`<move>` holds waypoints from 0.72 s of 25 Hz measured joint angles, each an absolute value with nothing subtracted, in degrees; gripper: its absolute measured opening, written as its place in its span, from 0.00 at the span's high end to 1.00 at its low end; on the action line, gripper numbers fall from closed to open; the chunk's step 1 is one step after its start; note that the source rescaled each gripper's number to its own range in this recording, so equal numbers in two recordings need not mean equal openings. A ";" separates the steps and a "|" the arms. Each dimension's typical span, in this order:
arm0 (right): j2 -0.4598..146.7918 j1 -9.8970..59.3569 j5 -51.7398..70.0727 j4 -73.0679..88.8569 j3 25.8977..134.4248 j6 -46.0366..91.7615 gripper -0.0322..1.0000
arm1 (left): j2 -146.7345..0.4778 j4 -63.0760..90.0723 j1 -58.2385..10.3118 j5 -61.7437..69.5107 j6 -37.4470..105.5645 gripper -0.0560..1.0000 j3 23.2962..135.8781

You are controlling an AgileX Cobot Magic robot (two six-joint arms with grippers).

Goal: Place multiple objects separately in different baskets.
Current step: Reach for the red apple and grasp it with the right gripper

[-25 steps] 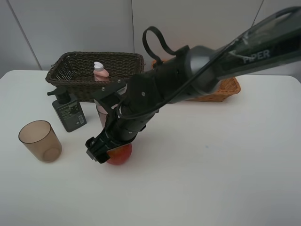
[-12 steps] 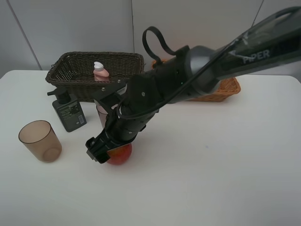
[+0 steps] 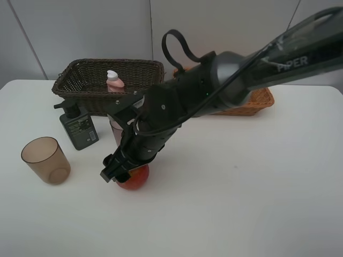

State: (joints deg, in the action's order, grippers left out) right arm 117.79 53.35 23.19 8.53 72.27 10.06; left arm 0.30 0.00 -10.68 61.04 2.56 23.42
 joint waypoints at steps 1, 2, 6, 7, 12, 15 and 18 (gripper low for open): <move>117.79 53.35 23.19 8.53 72.27 10.06 0.31 | 0.30 0.00 -10.68 61.04 2.56 0.00 23.42; 117.79 53.35 23.23 8.53 72.27 10.06 0.31 | 0.30 0.00 -10.68 61.04 2.56 0.00 23.42; 117.79 53.35 23.37 8.53 72.27 10.06 0.31 | 0.30 0.00 -10.68 61.04 2.56 0.00 23.42; 117.79 53.35 23.42 8.53 72.27 10.06 0.31 | 0.30 0.00 -10.68 61.04 2.56 0.00 23.42; 117.79 53.35 23.68 8.53 72.27 10.06 0.31 | 0.30 0.00 -10.68 61.04 2.56 0.00 23.42; 117.45 53.35 25.04 8.53 72.27 10.06 0.31 | 0.30 0.00 -10.68 61.04 2.56 0.00 23.42; 116.82 53.35 27.84 8.47 72.27 10.06 0.31 | 0.30 0.00 -10.68 61.04 2.56 0.00 23.42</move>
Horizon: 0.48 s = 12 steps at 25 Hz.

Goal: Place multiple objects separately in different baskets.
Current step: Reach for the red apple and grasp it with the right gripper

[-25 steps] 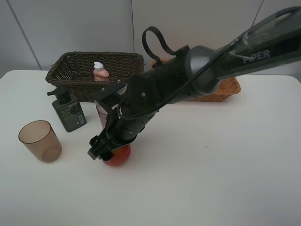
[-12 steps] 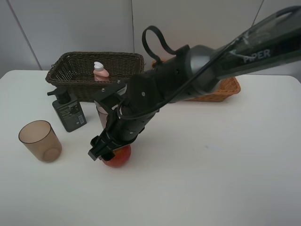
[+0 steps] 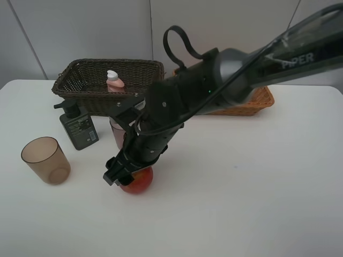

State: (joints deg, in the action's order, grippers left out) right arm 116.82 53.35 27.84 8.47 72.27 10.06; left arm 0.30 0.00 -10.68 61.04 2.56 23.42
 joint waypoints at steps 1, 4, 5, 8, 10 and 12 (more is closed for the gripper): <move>116.63 53.35 29.04 8.42 72.27 10.06 0.31 | 0.30 0.00 -10.68 61.04 2.56 0.00 23.42; 115.67 53.35 32.46 8.29 72.27 10.06 0.31 | 0.30 0.00 -10.68 61.04 2.56 0.00 23.42; 115.25 53.35 33.68 8.23 72.27 10.06 0.31 | 0.30 0.00 -10.68 61.04 2.56 0.00 23.42; 113.68 53.35 37.64 6.84 72.27 10.06 0.31 | 0.30 0.00 -10.68 61.04 2.56 0.00 23.42; 112.22 53.35 39.83 5.56 72.27 10.06 0.31 | 0.30 0.00 -10.68 61.04 2.56 0.00 23.42; 110.35 53.23 41.91 4.33 72.27 10.06 0.31 | 0.30 0.00 -10.68 61.04 2.56 0.00 23.42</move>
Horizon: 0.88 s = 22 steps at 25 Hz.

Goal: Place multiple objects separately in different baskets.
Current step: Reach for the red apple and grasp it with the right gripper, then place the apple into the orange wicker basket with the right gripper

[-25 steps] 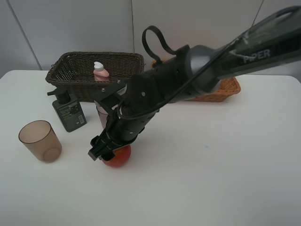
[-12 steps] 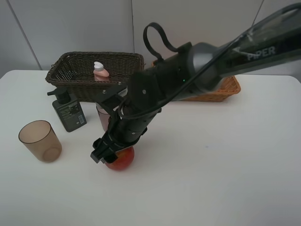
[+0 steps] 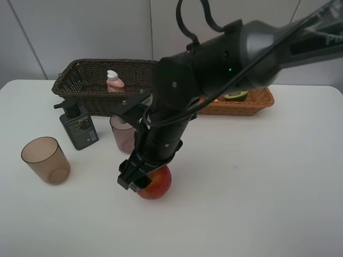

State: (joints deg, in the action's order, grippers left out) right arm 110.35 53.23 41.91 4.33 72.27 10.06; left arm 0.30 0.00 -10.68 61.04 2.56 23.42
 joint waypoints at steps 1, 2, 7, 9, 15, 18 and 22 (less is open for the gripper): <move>109.55 53.11 42.97 3.93 72.27 10.06 0.31 | 0.30 0.00 -10.68 61.04 2.56 0.00 23.42; 108.60 52.94 43.98 3.43 72.27 10.06 0.31 | 0.30 0.00 -10.68 61.04 2.56 0.00 23.42; 104.75 50.46 49.25 1.18 72.27 10.06 0.31 | 0.30 0.00 -10.68 61.04 2.56 0.00 23.42; 103.72 48.60 51.52 0.66 72.57 10.64 0.31 | 0.30 0.00 -10.68 61.04 2.56 0.00 23.42; 101.93 41.48 57.18 0.53 76.13 15.44 0.31 | 0.30 0.00 -10.68 61.04 2.56 0.00 23.42; 101.93 37.55 58.01 0.00 78.14 17.90 0.31 | 0.30 0.00 -10.68 61.04 2.56 0.00 23.42; 101.93 32.33 57.89 -0.73 81.02 21.50 0.31 | 0.30 0.00 -10.68 61.04 2.56 0.00 23.42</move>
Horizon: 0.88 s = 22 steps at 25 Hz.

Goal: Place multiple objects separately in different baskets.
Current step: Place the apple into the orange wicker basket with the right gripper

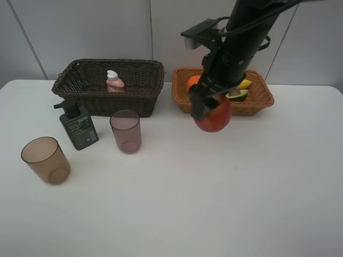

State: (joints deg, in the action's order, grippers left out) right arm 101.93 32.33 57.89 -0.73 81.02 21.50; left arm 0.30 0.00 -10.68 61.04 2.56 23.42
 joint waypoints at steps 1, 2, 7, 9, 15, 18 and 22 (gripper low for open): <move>101.93 31.00 57.68 -0.94 81.82 22.36 0.31 | 0.30 0.00 -10.68 61.04 2.56 0.00 23.42; 101.93 29.71 57.15 -1.39 82.64 23.16 0.31 | 0.30 0.00 -10.68 61.04 2.56 0.00 23.42; 101.93 24.10 48.19 -2.04 84.59 24.71 0.31 | 0.30 0.00 -10.68 61.04 2.56 0.00 23.42; 102.02 22.06 43.18 -2.04 84.64 24.81 0.31 | 0.30 0.00 -10.68 61.04 2.56 0.00 23.42; 104.60 17.41 31.31 -2.18 84.90 24.93 0.31 | 0.30 0.00 -10.68 61.04 2.56 0.00 23.42; 106.21 16.05 27.54 -2.18 84.90 24.93 0.31 | 0.30 0.00 -10.68 61.04 2.56 0.00 23.42; 110.11 13.21 20.57 -2.21 84.90 24.93 0.31 | 0.30 0.00 -10.68 61.04 2.56 0.00 23.42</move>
State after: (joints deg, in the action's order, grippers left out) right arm 110.11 13.21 20.57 -2.21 84.90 24.93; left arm 0.30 0.00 -10.68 61.04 2.56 23.42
